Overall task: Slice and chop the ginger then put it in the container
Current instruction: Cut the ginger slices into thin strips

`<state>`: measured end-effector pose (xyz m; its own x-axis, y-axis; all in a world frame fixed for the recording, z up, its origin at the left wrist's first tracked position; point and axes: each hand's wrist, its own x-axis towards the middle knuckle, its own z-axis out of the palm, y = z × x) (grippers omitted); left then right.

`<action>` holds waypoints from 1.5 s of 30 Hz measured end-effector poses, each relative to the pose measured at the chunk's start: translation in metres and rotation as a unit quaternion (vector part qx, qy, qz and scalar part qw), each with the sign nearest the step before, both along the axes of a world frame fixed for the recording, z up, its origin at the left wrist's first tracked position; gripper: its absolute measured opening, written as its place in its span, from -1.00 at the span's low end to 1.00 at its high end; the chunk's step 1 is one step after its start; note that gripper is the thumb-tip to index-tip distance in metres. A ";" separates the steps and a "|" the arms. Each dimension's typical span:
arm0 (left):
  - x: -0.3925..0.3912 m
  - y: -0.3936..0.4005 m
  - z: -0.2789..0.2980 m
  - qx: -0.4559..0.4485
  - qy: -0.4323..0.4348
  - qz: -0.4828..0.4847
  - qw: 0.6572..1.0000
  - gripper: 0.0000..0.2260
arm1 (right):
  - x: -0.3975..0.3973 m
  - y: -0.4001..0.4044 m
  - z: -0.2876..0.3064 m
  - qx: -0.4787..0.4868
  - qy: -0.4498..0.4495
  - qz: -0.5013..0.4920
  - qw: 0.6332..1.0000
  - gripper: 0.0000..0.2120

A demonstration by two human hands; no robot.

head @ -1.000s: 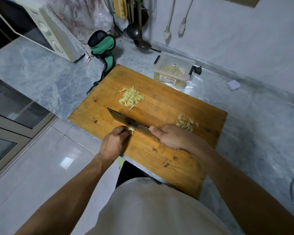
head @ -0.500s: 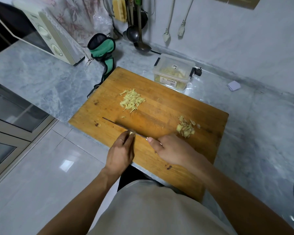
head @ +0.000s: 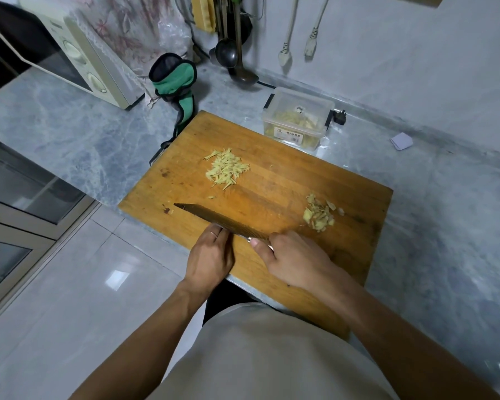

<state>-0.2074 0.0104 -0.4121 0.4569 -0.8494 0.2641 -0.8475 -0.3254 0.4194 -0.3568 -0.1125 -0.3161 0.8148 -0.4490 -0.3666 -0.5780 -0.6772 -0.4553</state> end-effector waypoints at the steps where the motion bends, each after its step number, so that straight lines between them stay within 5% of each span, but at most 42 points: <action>1: -0.001 0.000 0.000 0.003 0.002 0.002 1.000 -0.74 | 0.000 0.001 0.000 0.001 0.001 0.001 1.000 -0.44; 15: -0.006 0.002 0.002 0.039 0.029 0.039 0.998 -0.71 | -0.004 0.006 -0.001 -0.005 0.019 0.003 1.000 -0.46; 24: -0.007 0.002 -0.006 0.051 0.043 0.068 0.996 -0.87 | -0.002 0.015 -0.007 -0.039 -0.006 0.035 0.999 -0.50; 45: -0.009 0.002 -0.010 0.045 0.059 0.076 0.994 -0.68 | -0.001 0.017 -0.011 -0.041 0.000 0.025 0.999 -0.46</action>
<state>-0.2164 0.0127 -0.4226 0.6053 -0.7857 0.1274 -0.7323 -0.4869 0.4760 -0.3578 -0.0954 -0.3273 0.8368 -0.4365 -0.3305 -0.5428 -0.7401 -0.3970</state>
